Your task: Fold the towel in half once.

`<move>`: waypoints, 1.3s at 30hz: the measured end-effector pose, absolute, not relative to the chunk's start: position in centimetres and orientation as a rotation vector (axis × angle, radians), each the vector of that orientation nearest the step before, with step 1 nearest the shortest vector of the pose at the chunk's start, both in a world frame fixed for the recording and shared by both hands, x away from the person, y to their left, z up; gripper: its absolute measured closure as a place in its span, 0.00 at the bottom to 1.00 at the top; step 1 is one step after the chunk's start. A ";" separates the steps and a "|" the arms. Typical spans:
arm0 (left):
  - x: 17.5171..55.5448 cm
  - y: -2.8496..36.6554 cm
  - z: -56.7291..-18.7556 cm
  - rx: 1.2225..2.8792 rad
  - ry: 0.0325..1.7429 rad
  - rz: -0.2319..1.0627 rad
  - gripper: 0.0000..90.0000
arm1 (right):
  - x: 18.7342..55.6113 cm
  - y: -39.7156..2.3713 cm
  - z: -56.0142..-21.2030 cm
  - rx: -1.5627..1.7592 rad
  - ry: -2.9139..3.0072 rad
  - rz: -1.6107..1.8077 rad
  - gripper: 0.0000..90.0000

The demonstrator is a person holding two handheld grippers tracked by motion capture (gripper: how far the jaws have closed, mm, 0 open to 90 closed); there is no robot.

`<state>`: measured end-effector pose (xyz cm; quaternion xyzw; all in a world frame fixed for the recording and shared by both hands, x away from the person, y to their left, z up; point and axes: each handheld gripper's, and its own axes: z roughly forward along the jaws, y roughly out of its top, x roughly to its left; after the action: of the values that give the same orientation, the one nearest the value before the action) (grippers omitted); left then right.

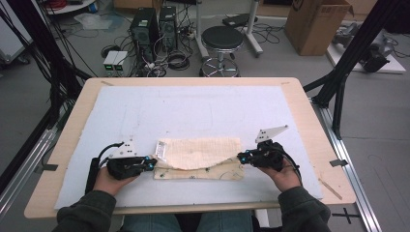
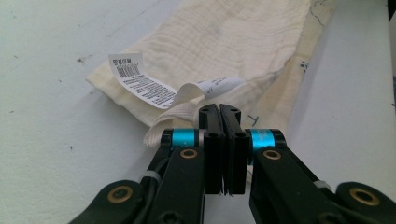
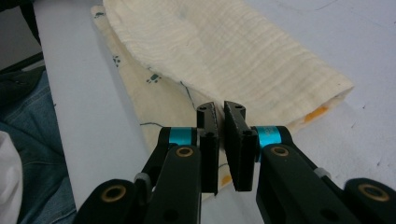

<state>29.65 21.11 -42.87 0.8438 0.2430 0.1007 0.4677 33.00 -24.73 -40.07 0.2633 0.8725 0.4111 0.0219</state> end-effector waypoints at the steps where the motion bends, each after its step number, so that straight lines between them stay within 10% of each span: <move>1: 29.6 21.2 -42.8 2.066 0.596 0.243 0.98 | 33.0 -24.7 -40.1 0.816 2.704 1.279 0.94; 27: 28.5 20.9 -43.7 2.108 0.575 0.220 0.96 | 31.2 -24.7 -41.7 0.777 2.759 1.206 0.92; 39: 28.2 21.5 -43.3 2.089 0.596 0.218 0.76 | 31.2 -25.1 -41.6 0.773 2.802 1.251 0.71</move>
<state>28.22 21.47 -43.28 0.8490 0.2422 0.0887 0.4612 31.21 -25.12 -41.61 0.2443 0.8854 0.3953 -0.0116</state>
